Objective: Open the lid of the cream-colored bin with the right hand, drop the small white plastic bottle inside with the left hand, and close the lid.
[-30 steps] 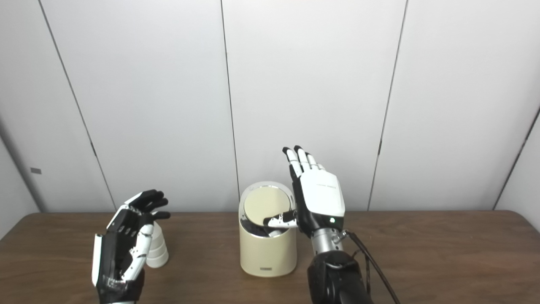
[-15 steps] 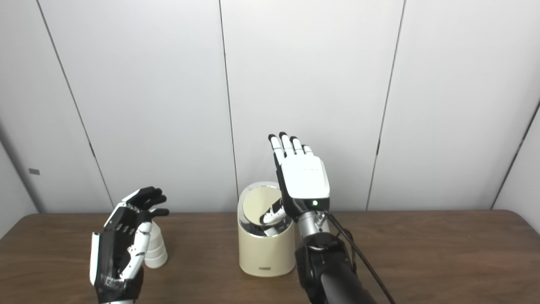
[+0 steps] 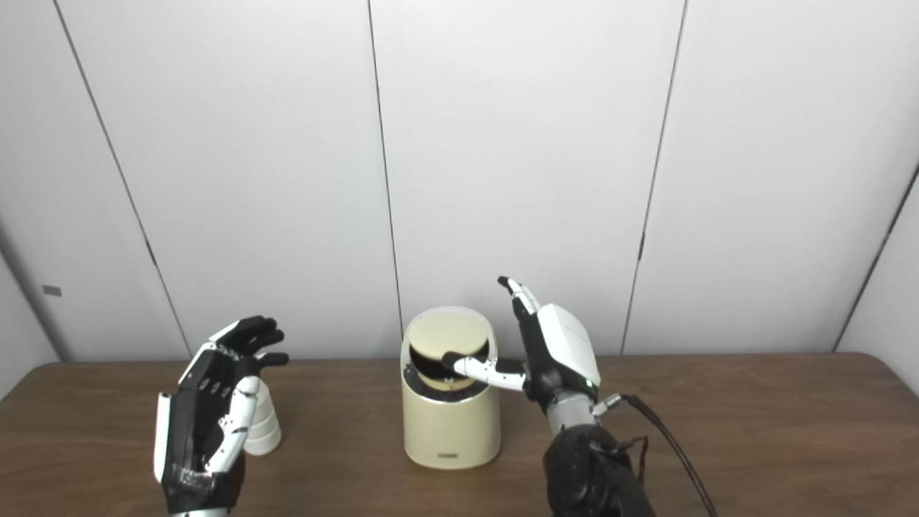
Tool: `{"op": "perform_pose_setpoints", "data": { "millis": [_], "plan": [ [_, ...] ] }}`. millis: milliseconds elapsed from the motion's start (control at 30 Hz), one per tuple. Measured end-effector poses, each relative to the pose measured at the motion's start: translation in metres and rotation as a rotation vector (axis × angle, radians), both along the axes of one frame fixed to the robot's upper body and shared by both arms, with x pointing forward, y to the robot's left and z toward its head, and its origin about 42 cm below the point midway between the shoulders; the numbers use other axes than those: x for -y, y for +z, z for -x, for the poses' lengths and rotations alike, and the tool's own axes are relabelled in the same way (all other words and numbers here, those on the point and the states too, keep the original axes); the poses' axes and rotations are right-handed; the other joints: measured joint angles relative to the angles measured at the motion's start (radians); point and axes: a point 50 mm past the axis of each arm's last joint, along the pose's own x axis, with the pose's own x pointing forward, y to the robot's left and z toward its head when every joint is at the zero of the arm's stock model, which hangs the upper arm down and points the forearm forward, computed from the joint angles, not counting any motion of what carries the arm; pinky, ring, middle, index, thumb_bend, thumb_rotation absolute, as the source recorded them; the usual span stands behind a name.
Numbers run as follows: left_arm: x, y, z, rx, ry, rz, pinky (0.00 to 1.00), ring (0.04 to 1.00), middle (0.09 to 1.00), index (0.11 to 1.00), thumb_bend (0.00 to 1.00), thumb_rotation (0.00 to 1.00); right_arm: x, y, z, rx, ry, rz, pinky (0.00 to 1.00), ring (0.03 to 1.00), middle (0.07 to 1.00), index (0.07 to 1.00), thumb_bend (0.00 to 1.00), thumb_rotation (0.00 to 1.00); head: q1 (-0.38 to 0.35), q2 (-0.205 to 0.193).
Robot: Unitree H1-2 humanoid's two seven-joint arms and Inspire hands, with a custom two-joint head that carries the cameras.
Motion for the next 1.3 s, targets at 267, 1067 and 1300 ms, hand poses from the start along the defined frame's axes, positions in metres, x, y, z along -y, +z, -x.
{"op": "perform_pose_setpoints", "data": {
  "millis": [267,1067,1300],
  "plan": [
    [-0.001,0.0,0.0,-0.001,0.0,-0.001,0.62,0.72,0.735,0.716,0.27,0.34,0.029,0.012,0.005,-0.091,0.088,-0.214,0.74,0.87,0.9,0.936,0.9,0.79,0.0,-0.003],
    [-0.02,-0.01,0.007,-0.038,0.039,-0.029,0.6,0.705,0.728,0.709,0.31,0.28,0.073,-0.104,0.074,0.274,0.066,-0.667,0.63,0.693,0.717,0.696,0.35,0.36,-0.003,0.0],
    [-0.031,0.008,0.009,0.034,0.076,-0.047,0.65,0.759,0.793,0.81,0.88,0.48,0.078,-0.081,0.066,0.451,0.069,-0.674,0.62,0.683,0.707,0.69,0.34,0.32,0.02,0.0]
  ]
}}
